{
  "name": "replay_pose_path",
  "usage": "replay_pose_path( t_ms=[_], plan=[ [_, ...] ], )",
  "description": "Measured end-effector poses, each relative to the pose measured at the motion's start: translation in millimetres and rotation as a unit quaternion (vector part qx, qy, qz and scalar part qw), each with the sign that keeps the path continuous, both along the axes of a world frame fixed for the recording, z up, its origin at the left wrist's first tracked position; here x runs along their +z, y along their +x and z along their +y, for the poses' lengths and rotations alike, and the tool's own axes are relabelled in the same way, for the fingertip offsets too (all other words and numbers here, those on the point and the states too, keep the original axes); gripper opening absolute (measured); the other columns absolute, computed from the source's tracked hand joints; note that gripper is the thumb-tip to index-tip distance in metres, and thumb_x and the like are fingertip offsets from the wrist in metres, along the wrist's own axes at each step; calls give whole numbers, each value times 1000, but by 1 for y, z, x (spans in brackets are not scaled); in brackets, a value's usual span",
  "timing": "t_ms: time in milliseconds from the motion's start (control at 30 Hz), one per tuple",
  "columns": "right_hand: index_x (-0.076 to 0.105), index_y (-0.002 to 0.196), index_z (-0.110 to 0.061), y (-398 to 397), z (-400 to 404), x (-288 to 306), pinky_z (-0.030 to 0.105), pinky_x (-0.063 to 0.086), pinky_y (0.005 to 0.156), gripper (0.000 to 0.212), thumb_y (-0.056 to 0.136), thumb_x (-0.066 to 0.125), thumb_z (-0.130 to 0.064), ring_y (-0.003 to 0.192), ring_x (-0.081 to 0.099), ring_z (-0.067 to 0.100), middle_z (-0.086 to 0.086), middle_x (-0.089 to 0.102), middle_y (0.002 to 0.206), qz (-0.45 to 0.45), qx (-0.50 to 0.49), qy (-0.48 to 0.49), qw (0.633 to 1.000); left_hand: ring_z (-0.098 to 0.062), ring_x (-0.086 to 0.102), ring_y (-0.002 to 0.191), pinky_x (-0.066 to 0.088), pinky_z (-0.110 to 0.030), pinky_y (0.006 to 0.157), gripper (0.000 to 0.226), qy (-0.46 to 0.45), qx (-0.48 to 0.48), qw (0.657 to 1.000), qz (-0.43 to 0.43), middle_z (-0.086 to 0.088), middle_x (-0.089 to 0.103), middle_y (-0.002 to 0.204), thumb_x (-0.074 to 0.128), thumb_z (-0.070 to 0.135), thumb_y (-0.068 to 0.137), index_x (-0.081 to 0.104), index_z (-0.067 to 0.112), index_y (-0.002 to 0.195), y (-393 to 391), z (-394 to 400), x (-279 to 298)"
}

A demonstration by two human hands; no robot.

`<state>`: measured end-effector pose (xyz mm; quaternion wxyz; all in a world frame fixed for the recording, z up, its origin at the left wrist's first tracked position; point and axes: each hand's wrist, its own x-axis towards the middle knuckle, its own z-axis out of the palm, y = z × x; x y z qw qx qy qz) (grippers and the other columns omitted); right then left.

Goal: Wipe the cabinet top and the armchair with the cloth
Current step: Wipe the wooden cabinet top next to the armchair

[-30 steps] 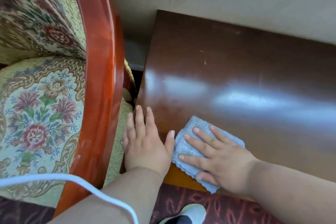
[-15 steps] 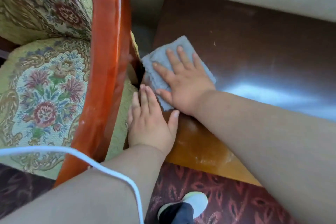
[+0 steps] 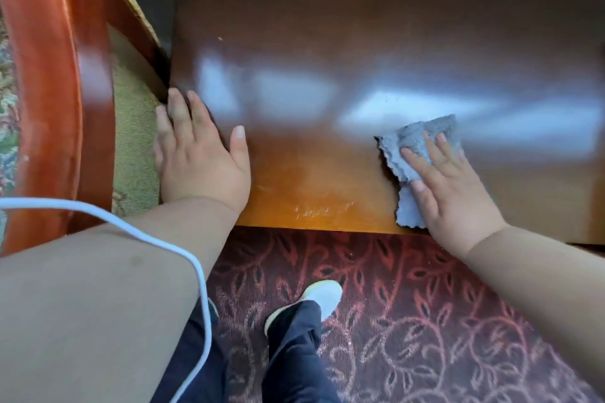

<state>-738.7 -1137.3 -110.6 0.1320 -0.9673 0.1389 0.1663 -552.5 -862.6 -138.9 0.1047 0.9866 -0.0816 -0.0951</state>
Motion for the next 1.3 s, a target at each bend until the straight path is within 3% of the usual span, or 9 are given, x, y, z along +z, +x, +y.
replay_pose_path(
  t_ms=[133, 333, 533, 667, 767, 933, 1100, 1167, 1300],
  plan=[
    [25, 151, -21, -2, 88, -8, 53, 7, 118, 55, 100, 21, -41, 147, 9, 36, 18, 19, 160, 2, -72, -32, 997, -35, 13, 147, 18, -51, 116, 64, 6, -1, 1000, -7, -13, 15, 162, 28, 46, 93, 20, 18, 151, 1, 0, -3],
    [17, 152, -27, 91, 191, -22, 55, -3, 117, 63, 91, 21, -46, 147, -2, 32, 13, 11, 163, -24, -19, -13, 999, -36, 13, 147, 12, -50, 117, 63, -18, 2, 1000, -5, -13, 16, 162, 31, 36, 91, 24, 17, 151, 2, 2, -4],
    [18, 152, -30, 142, 129, -27, 55, 5, 116, 61, 95, 26, -50, 148, 5, 33, 11, 12, 163, -45, -22, -47, 998, -35, 12, 147, 11, -49, 117, 62, -13, 1, 1000, -8, -13, 15, 163, 30, 38, 92, 24, 17, 151, 1, 1, -4],
    [15, 153, -31, 105, 84, -27, 54, 6, 118, 63, 96, 26, -54, 148, 3, 34, 13, 10, 163, -34, -124, -83, 988, -37, 14, 147, 13, -50, 117, 62, -6, 0, 1000, -6, -14, 17, 162, 25, 43, 94, 25, 17, 150, 0, 1, -6],
    [11, 153, -30, 58, 102, -23, 55, 7, 118, 63, 96, 25, -55, 148, 0, 33, 15, 8, 163, -14, -161, -90, 983, -36, 15, 147, 13, -48, 117, 62, -17, 1, 1000, -7, -14, 18, 162, 22, 42, 94, 27, 16, 150, 0, 1, -3],
    [13, 153, -27, 38, 186, -19, 59, 5, 116, 65, 96, 26, -54, 147, 2, 39, 16, 12, 161, 2, -52, -69, 996, -29, 16, 148, 12, -39, 118, 61, -104, 39, 994, 5, -8, 21, 162, 11, 33, 95, 34, 14, 148, 8, 4, 4],
    [5, 152, -37, 128, 212, -29, 54, -14, 113, 68, 89, 22, -56, 147, -13, 32, 10, 0, 164, -18, 112, -9, 994, -30, 35, 140, 22, -33, 113, 49, -224, 183, 957, 27, -19, 41, 151, 20, 19, 102, 36, 2, 145, 4, 12, 11],
    [10, 152, -38, 176, 203, -33, 51, -18, 111, 68, 89, 21, -61, 147, -12, 29, 7, 0, 164, -40, 128, -5, 991, -34, 39, 136, 25, -35, 109, 48, -209, 243, 946, 47, -20, 44, 148, 24, 21, 103, 35, 3, 146, -9, 20, 9],
    [15, 152, -35, 241, 151, -34, 52, -2, 115, 71, 88, 22, -64, 149, -1, 30, 7, 7, 164, -77, 66, -49, 994, -30, 35, 140, 22, -36, 112, 57, -170, 238, 956, 36, -14, 40, 153, 22, 35, 100, 31, 7, 149, -20, 21, 6]
  ],
)
